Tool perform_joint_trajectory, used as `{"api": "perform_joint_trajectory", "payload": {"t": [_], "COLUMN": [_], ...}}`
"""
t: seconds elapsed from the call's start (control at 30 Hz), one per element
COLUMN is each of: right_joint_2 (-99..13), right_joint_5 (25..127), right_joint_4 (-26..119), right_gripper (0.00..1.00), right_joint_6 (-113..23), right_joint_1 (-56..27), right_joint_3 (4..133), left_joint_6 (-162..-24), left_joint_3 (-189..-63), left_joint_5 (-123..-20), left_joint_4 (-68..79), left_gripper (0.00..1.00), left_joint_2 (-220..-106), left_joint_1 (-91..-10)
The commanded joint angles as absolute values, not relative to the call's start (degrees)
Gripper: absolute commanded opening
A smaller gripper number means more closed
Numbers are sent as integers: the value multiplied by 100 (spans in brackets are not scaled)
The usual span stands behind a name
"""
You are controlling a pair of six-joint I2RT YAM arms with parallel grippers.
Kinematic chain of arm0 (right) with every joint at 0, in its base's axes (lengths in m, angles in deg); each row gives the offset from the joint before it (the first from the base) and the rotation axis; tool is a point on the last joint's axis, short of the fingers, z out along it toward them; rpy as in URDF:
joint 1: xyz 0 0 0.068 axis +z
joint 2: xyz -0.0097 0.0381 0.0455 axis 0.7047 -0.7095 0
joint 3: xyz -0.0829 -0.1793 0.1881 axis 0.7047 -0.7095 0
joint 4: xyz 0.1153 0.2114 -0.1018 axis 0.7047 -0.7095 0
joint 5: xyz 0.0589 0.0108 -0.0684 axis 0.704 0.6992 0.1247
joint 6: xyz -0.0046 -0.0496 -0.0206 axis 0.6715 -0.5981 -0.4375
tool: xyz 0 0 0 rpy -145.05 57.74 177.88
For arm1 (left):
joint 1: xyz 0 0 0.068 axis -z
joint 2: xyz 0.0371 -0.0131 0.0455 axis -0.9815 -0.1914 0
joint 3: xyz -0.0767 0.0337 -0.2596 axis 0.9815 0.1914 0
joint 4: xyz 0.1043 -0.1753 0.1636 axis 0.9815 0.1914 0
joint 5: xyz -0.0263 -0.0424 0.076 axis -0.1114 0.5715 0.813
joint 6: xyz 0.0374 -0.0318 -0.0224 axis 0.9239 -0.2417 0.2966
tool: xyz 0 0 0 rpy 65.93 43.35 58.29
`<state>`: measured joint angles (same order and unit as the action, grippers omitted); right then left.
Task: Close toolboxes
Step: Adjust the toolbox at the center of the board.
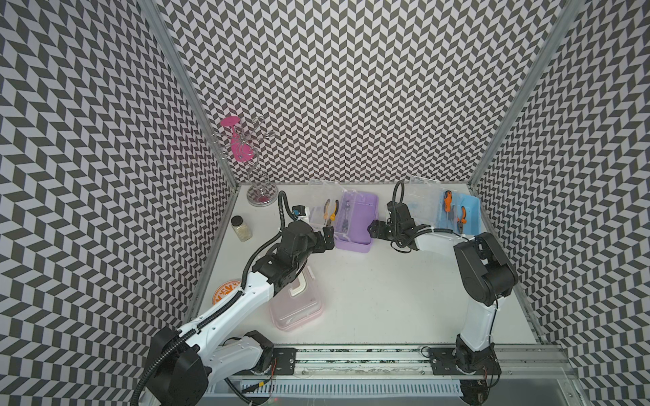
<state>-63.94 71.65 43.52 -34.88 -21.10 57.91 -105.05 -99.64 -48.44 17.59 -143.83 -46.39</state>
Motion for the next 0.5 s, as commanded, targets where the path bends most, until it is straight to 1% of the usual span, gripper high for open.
{"api": "perform_joint_trajectory", "payload": {"t": [0.0,0.03,0.07,0.17,0.2,0.33,0.47], "right_joint_2": [-6339,-6374,-6397,-6385,-6365,-6184,-5917], "right_joint_5": [7285,7235,7196,6973,6910,6683,6627], "right_joint_4": [4138,4078,4007,3833,3797,3728,3745], "right_gripper": [72,67,59,41,38,29,28], "right_joint_6": [-3558,-3576,-3595,-3611,-3608,-3595,-3594], "right_joint_1": [-2098,-2098,-2098,-2112,-2123,-2229,-2417], "right_joint_3": [5742,5742,5736,5657,5622,5382,5044], "left_joint_6": [-10468,-10466,-10461,-10445,-10435,-10407,-10372], "left_joint_3": [-10167,-10177,-10174,-10177,-10184,-10216,-10308], "left_joint_5": [-4908,-4931,-4949,-4964,-4962,-4983,-5006], "left_joint_4": [1555,1538,1526,1506,1500,1468,1426], "left_gripper": [99,99,99,100,99,100,99], "left_joint_2": [-14442,-14460,-14475,-14527,-14545,-14643,-14781], "left_joint_1": [-4671,-4671,-4671,-4671,-4671,-4680,-4705]}}
